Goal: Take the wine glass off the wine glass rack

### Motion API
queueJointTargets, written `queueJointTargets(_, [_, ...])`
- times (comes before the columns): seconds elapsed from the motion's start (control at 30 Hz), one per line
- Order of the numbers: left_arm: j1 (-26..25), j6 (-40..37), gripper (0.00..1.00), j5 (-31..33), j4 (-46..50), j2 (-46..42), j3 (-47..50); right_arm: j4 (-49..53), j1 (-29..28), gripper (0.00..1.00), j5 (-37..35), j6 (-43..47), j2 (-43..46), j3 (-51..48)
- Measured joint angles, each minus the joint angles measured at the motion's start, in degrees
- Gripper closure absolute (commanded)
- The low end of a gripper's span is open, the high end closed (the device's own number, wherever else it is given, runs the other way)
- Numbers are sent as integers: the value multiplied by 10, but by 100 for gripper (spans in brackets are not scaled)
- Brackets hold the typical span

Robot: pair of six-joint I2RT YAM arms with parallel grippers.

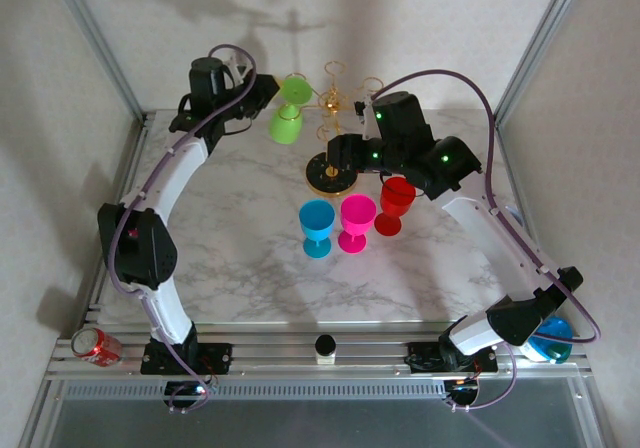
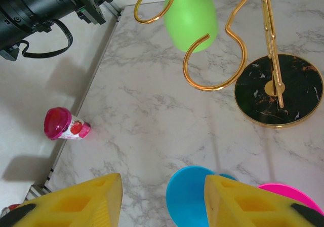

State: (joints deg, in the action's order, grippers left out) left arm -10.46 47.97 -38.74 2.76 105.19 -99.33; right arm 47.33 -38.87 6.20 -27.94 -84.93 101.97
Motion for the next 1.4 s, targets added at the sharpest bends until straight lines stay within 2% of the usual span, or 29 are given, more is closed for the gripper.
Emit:
queueJointTargets(0.4, [40,-16,100,12,6,-43,49,-10,0,54,10,-4,0,0])
queueJointTargets(0.7, [92,-44,100,19,26,-132,116,-18,0,54,16,-13,0,0])
queueJointTargets(0.87, [113,-83,100,36,65,-185,148,-25,0,54,21,-14,0,0])
queueJointTargets(1.4, [113,-242,100,112,229,-306,245,-42,-16,57,39,-17,0,-26])
